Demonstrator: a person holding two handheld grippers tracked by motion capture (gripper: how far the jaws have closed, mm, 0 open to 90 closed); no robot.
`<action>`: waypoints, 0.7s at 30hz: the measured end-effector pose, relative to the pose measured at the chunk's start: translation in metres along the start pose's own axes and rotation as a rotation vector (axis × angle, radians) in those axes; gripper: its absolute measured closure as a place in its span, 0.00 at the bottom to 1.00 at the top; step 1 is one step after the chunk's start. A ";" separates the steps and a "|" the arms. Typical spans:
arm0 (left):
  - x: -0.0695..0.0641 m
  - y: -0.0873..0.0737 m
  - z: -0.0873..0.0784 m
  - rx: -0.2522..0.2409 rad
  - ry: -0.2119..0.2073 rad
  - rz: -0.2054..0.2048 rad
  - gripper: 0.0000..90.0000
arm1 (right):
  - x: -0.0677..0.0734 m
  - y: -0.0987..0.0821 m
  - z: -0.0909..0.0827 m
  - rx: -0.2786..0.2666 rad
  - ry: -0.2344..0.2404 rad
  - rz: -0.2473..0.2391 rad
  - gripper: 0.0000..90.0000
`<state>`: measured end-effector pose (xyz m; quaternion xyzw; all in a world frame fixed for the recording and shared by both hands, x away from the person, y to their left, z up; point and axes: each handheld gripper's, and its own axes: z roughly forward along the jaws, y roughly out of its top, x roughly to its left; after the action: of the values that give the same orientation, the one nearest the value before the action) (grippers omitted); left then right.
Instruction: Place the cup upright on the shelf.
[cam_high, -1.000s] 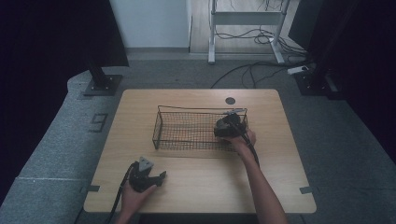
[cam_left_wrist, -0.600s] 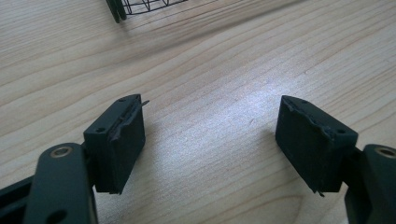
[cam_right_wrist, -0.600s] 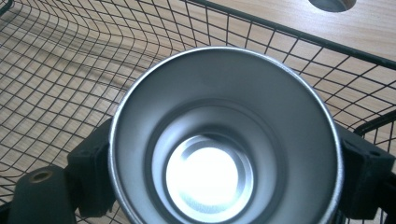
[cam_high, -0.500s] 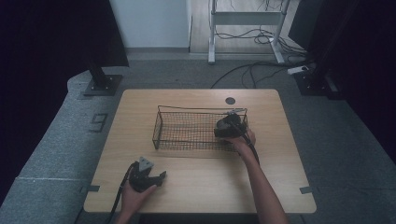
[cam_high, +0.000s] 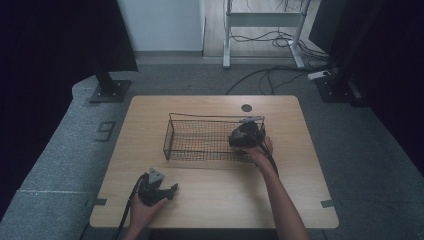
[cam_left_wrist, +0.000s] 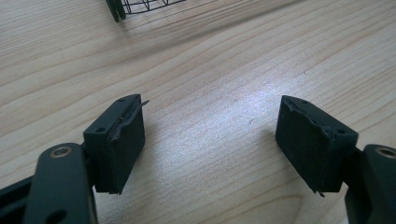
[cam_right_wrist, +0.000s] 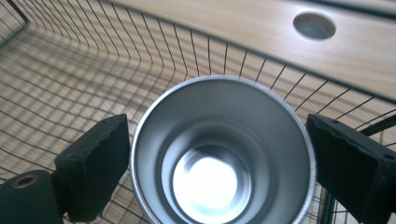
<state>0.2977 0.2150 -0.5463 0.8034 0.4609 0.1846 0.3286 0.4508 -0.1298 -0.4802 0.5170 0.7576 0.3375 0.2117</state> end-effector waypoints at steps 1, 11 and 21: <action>0.000 0.000 0.000 0.000 0.000 0.000 0.27 | -0.001 0.001 -0.006 -0.035 0.019 0.008 0.09; 0.000 0.000 0.000 0.000 0.000 0.001 0.27 | -0.002 0.002 -0.035 -0.139 0.044 0.002 0.10; 0.000 0.000 0.000 -0.002 0.000 -0.002 0.27 | -0.005 -0.019 -0.064 -0.219 0.057 -0.001 0.13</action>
<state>0.2976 0.2147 -0.5465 0.8026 0.4616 0.1849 0.3296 0.3982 -0.1580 -0.4508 0.4805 0.7223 0.4327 0.2454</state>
